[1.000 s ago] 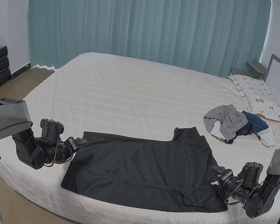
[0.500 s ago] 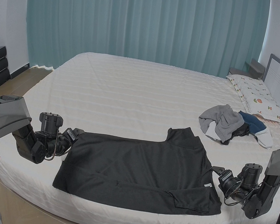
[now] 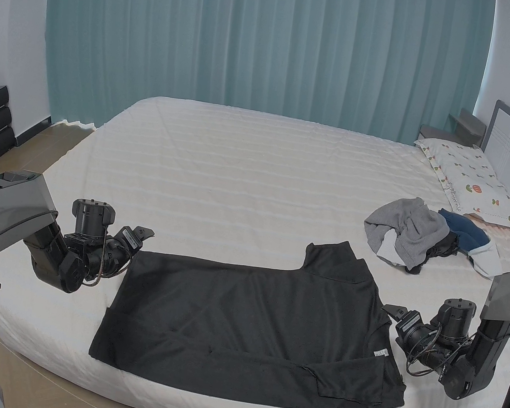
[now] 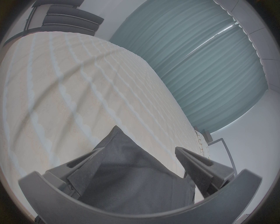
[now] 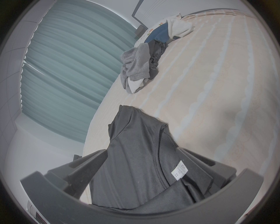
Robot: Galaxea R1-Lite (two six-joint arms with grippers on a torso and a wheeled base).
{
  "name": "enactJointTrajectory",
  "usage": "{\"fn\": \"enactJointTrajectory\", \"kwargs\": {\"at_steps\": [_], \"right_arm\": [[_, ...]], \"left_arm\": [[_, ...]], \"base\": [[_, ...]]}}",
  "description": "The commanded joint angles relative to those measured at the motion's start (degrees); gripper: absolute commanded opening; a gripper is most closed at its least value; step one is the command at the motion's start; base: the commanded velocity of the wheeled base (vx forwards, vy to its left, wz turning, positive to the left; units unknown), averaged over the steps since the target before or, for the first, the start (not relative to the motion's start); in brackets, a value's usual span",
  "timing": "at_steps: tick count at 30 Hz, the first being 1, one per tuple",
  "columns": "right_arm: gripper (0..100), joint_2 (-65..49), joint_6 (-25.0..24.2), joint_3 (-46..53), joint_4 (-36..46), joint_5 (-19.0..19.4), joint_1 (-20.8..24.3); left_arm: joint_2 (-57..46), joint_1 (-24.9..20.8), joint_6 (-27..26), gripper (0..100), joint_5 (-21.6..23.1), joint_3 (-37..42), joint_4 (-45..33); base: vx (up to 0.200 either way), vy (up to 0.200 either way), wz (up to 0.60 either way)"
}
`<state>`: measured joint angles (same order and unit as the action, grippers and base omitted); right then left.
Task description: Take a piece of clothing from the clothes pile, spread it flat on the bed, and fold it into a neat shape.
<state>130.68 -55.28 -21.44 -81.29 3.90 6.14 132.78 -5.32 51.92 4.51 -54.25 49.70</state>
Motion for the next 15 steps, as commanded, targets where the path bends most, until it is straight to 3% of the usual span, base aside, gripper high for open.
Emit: {"fn": "enactJointTrajectory", "kwargs": {"at_steps": [1, 12, 15], "right_arm": [[100, 0.54, 0.00, 0.00, -0.10, 0.05, 0.01], [100, 0.89, 0.00, 0.00, -0.10, 0.05, 0.01], [100, 0.89, 0.00, 0.00, -0.10, 0.05, 0.01]], "left_arm": [[-1.12, 0.04, 0.11, 100, -0.03, 0.11, -0.31], [-2.44, 0.04, 2.05, 100, -2.58, -5.17, -8.22], [-2.17, -0.66, 1.25, 100, -6.27, -7.28, -11.38]], "base": [[0.000, 0.000, 0.00], [0.000, 0.000, 0.00], [0.000, 0.000, 0.00]]}}
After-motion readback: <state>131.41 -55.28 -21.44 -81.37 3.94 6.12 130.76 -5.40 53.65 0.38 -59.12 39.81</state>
